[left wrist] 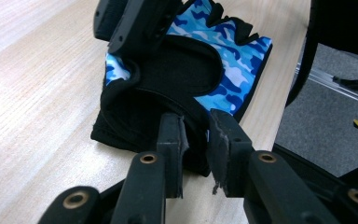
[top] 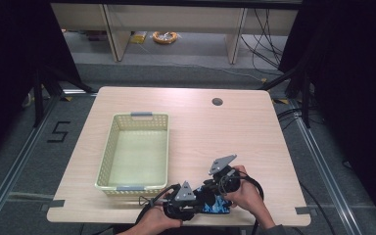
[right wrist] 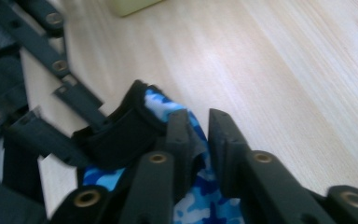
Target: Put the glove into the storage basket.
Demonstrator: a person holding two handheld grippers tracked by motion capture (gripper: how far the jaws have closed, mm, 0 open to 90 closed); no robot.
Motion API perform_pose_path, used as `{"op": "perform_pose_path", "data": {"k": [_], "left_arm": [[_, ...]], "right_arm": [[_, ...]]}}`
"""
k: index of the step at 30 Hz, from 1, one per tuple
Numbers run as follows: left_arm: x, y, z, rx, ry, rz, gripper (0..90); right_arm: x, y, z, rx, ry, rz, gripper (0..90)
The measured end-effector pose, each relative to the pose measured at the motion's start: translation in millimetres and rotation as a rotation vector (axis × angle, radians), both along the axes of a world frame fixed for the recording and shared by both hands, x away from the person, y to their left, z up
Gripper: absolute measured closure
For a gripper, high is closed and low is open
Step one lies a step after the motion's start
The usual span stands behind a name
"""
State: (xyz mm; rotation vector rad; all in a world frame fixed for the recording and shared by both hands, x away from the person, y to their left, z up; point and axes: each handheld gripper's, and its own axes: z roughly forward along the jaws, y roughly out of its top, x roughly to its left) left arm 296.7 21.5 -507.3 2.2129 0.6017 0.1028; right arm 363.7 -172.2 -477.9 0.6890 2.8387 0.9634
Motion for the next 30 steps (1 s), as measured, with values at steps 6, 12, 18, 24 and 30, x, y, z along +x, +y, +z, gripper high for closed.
{"op": "perform_pose_path", "data": {"k": [6,12,18,24,30], "left_arm": [[-1.9,-0.7,-0.7,0.0,-0.008,0.009,72.5],[-6.0,-2.3,0.5,-0.01,-0.014,0.011,67.7],[-8.6,1.9,8.4,-0.028,-0.023,0.033,54.7],[-7.1,16.1,18.2,-0.065,-0.028,0.07,49.5],[-3.3,29.8,13.8,-0.037,-0.01,0.114,47.3]], "right_arm": [[-2.6,-2.3,5.8,0.0,-0.029,-0.101,64.9],[-14.7,-21.6,19.7,0.063,-0.1,-0.188,59.6],[-37.3,-40.7,23.2,0.094,-0.101,-0.269,58.6],[-49.8,-53.7,17.8,0.116,-0.058,-0.308,55.9],[-57.8,-60.7,7.8,0.136,-0.033,-0.431,51.4]]}}
